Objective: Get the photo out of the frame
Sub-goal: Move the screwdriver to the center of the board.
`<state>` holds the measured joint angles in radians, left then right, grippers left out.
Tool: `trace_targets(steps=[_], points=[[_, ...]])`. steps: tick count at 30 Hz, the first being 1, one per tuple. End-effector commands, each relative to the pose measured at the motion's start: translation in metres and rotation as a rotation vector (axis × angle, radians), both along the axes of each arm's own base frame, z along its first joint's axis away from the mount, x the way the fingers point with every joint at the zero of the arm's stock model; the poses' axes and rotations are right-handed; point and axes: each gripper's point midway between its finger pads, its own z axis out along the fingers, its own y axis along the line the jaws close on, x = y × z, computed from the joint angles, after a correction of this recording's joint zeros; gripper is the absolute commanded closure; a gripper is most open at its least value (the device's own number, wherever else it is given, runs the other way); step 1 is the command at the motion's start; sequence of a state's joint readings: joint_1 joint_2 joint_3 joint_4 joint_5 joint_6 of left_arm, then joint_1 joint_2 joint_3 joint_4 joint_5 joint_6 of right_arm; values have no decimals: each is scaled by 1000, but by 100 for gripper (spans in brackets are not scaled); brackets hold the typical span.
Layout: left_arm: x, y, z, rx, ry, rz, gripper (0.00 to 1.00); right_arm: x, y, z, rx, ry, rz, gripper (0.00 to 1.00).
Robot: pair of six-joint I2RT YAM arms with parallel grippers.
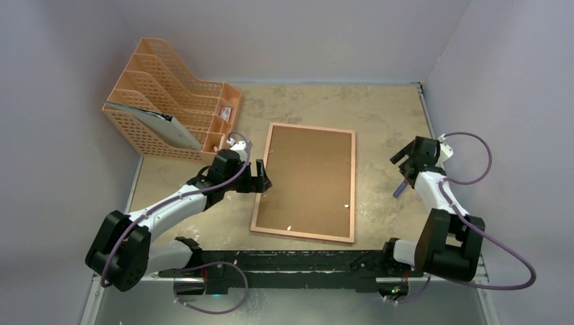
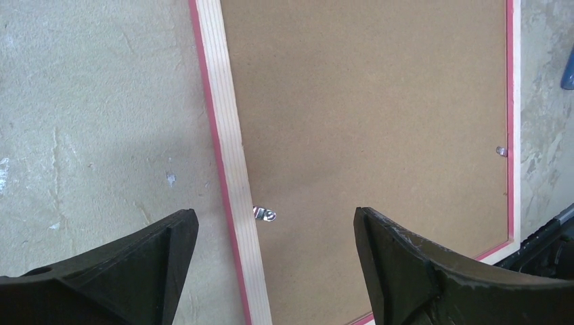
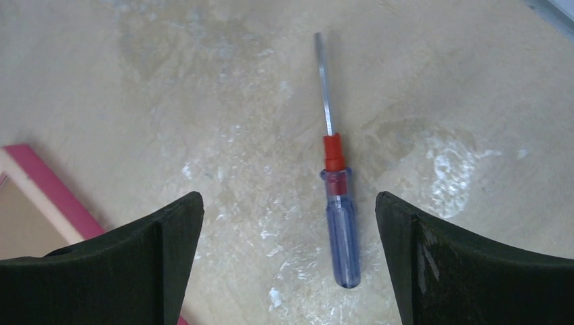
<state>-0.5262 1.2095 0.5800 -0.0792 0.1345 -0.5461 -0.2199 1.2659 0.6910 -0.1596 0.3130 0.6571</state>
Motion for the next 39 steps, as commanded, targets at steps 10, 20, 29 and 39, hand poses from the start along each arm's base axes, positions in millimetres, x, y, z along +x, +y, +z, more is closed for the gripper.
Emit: trace_targets(steps=[10, 20, 29, 39], points=[[10, -9, 17, -36, -53, -15, 11, 26, 17, -12, 87, -118, 140, 11], [11, -10, 15, -33, -46, -18, 11, 15, -2, -35, 69, -3, 49, 14], [12, -9, 15, -28, -44, -16, 11, 21, -12, 9, 3, -50, 40, 10], [9, -14, 20, -56, -42, -29, 11, -49, -68, 35, -195, 38, -441, 5]])
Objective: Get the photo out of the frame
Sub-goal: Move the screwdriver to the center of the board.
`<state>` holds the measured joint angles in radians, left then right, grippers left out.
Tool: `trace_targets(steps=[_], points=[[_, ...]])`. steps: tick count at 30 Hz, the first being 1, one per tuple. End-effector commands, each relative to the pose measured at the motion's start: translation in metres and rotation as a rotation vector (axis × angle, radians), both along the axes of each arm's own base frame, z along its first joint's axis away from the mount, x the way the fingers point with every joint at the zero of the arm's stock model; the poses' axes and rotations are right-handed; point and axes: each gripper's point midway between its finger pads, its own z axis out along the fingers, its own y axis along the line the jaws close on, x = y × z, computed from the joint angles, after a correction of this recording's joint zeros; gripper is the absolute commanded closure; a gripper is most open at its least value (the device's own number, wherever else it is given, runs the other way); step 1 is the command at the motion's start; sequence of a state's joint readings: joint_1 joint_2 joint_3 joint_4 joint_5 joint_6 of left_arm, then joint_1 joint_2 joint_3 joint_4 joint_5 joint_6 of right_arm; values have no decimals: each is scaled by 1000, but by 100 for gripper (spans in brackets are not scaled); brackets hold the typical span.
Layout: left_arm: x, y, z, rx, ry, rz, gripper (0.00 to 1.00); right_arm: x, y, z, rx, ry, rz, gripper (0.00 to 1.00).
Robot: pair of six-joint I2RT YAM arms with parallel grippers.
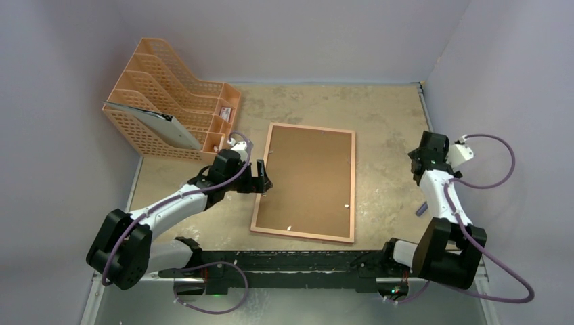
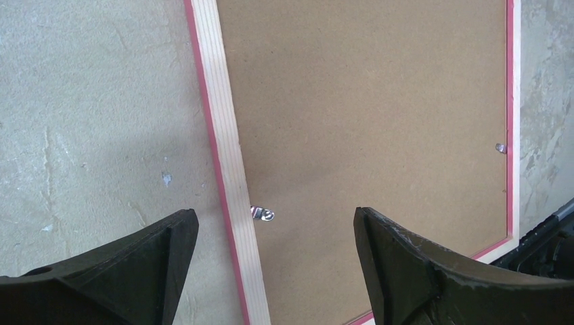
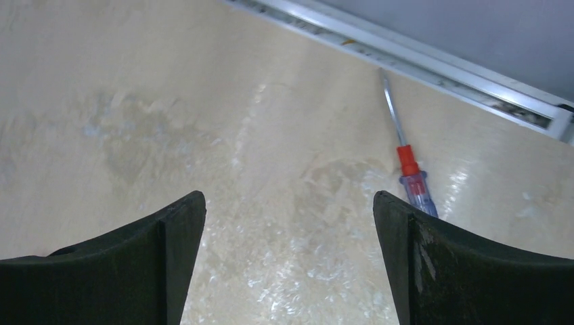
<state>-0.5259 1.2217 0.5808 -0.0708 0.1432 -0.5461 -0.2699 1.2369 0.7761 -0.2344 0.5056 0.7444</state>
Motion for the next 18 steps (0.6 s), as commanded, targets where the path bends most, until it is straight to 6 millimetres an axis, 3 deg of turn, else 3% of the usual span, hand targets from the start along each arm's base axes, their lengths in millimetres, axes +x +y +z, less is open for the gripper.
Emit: trace_targets(steps=[1, 4, 9, 15, 18], points=[[9, -13, 21, -58, -42, -26, 11, -44, -21, -3, -65, 94, -227, 5], [7, -15, 17, -62, -27, -37, 11, -45, -13, -19, -5, 122, -228, 4], [5, -15, 19, -68, -26, -37, 12, -50, -7, -28, 63, 114, -282, 2], [4, -14, 22, -66, -27, -40, 12, -59, -18, -31, 48, 88, -360, 3], [3, -15, 21, -72, -22, -43, 12, -74, -17, -38, 58, 105, -430, 2]])
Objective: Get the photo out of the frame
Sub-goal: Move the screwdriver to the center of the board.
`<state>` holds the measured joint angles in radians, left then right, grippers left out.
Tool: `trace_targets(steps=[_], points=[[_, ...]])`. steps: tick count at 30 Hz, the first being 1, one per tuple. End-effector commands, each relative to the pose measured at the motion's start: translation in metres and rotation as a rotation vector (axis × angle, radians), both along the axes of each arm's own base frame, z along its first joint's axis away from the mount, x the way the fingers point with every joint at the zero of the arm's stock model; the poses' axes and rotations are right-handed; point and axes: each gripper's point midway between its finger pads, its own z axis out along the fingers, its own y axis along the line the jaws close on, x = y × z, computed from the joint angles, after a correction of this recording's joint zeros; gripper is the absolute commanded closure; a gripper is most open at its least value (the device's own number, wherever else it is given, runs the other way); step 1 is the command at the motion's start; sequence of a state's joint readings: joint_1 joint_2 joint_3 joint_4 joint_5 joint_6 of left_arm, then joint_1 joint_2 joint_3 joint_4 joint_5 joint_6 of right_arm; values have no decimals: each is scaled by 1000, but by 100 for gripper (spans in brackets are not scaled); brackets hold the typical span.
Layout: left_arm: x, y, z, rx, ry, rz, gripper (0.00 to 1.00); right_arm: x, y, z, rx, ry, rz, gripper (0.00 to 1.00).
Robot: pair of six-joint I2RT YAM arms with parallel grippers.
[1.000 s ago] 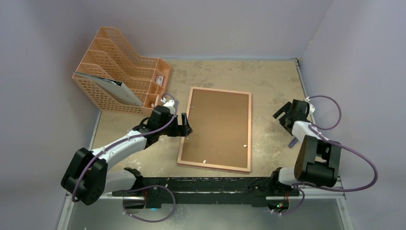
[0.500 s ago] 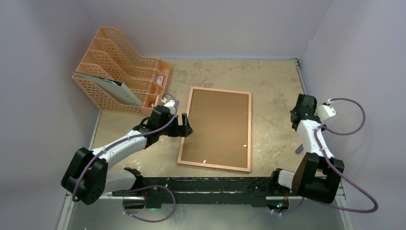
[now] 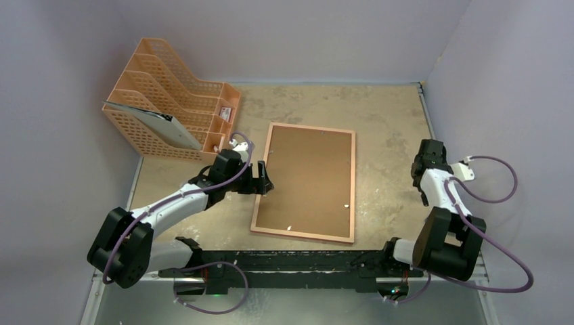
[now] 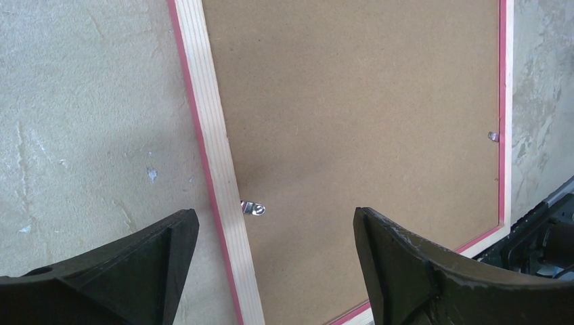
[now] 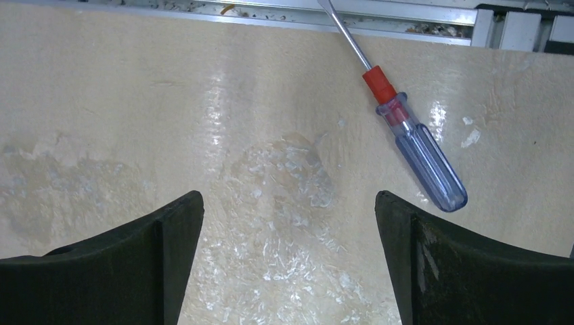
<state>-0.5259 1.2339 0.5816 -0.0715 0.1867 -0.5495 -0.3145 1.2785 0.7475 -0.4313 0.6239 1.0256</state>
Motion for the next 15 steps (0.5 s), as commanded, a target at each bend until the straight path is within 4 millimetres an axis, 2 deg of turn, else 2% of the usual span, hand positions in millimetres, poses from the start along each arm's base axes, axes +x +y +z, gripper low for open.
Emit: trace_targets(steps=[1, 3, 9, 15], points=[[7, -10, 23, -54, -47, -14, 12, -26, -6, -4, -22, 5, -151, 1], [6, -9, 23, -57, -47, -14, 12, -33, -8, -8, -30, 8, -199, 1], [4, -11, 21, -61, -39, -26, 12, -59, -14, -1, -71, 22, -371, 1], [4, -12, 20, -63, -38, -29, 12, -64, -17, -1, -80, 21, -394, 1]])
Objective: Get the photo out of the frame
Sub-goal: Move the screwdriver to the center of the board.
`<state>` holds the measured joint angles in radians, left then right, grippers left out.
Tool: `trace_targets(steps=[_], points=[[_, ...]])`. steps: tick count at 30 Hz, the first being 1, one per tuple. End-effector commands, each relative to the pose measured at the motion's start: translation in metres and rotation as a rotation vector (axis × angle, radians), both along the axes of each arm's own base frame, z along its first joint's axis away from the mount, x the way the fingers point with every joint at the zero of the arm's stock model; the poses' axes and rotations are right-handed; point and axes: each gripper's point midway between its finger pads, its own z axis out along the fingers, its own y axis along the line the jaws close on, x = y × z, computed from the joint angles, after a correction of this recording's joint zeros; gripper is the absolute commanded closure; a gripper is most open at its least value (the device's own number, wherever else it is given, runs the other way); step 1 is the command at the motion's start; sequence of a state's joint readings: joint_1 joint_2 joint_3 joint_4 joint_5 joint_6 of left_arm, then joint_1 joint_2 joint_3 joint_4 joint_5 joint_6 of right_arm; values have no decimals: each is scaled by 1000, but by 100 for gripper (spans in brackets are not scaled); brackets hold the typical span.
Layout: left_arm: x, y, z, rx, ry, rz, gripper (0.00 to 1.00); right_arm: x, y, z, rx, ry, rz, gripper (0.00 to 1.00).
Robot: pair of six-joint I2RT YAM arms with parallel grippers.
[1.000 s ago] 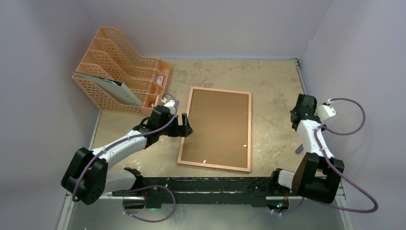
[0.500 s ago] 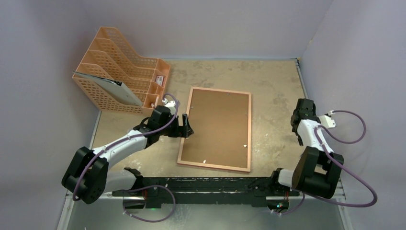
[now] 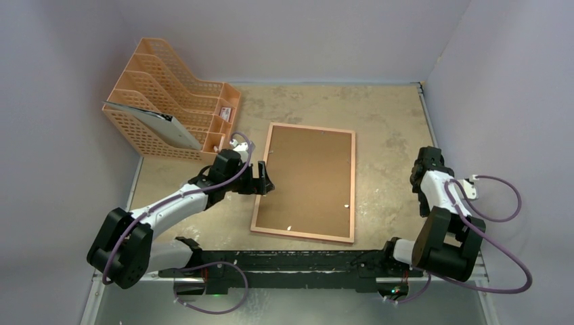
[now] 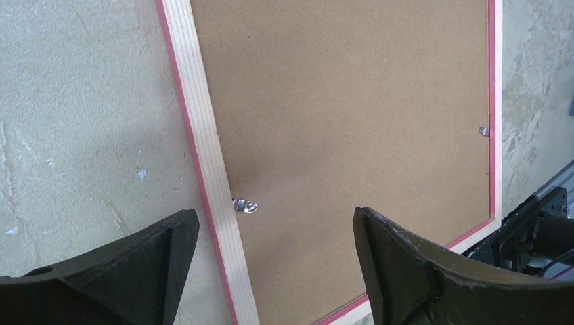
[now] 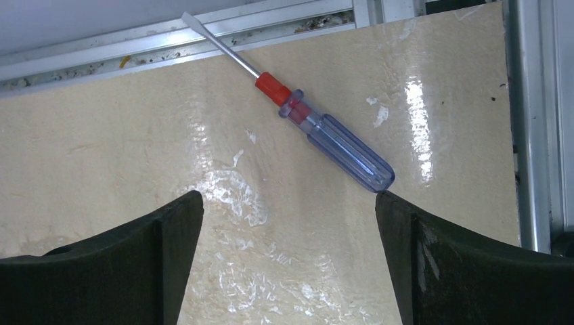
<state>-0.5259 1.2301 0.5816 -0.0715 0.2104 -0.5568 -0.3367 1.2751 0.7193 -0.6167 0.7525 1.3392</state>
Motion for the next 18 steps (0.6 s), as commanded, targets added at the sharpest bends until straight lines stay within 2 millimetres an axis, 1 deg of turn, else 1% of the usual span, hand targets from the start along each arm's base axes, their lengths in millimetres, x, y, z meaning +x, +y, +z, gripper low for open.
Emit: trace_targets(steps=[1, 11, 14, 16, 18], points=[[7, -8, 18, -44, -46, -14, 12, -17, -12, 9, -63, 8, -103, 1], [7, -10, 14, -43, -35, -20, 12, -17, -34, 4, -78, 43, -99, 1], [8, -10, 13, -43, -33, -21, 12, -17, -38, -2, -76, 62, -89, 1], [8, -10, 12, -40, -28, -21, 12, -10, -40, -7, -69, 72, -37, 2], [8, -10, 11, -40, -27, -21, 12, -7, -39, -15, -61, 81, -11, 2]])
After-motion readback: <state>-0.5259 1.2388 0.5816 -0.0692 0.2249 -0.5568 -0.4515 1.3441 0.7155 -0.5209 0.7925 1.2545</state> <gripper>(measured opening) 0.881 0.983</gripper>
